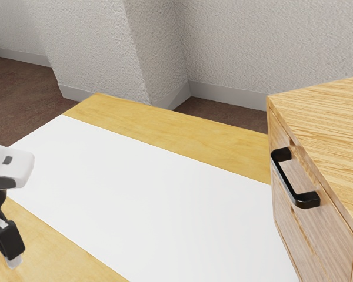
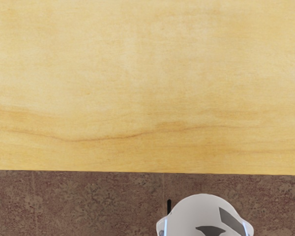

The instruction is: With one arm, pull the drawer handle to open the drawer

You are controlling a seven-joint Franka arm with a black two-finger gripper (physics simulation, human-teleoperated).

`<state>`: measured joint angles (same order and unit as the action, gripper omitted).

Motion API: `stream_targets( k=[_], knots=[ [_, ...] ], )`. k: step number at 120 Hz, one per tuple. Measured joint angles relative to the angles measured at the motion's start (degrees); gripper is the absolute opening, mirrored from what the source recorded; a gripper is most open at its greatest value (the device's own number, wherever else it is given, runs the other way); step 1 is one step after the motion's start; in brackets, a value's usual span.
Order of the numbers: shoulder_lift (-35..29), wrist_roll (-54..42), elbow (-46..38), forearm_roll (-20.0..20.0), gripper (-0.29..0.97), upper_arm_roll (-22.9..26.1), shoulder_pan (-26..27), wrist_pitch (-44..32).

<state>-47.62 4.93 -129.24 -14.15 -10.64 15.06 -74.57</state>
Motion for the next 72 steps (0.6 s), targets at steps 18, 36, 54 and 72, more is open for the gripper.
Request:
stream_targets(
  k=[18, 36, 54, 72],
  knots=[
    [0.79, 1.61, 0.74, -0.84, 0.68, 1.12, 3.61, -6.27],
    [2.19, -1.43, 1.14, -0.41, 0.68, 1.56, 6.55, -6.69],
    [4.58, -19.89, 1.43, -5.07, 0.68, 1.32, 10.7, -16.85],
    [4.61, -34.25, 1.24, -6.13, 0.68, -0.71, 15.93, -24.56]
  ],
)
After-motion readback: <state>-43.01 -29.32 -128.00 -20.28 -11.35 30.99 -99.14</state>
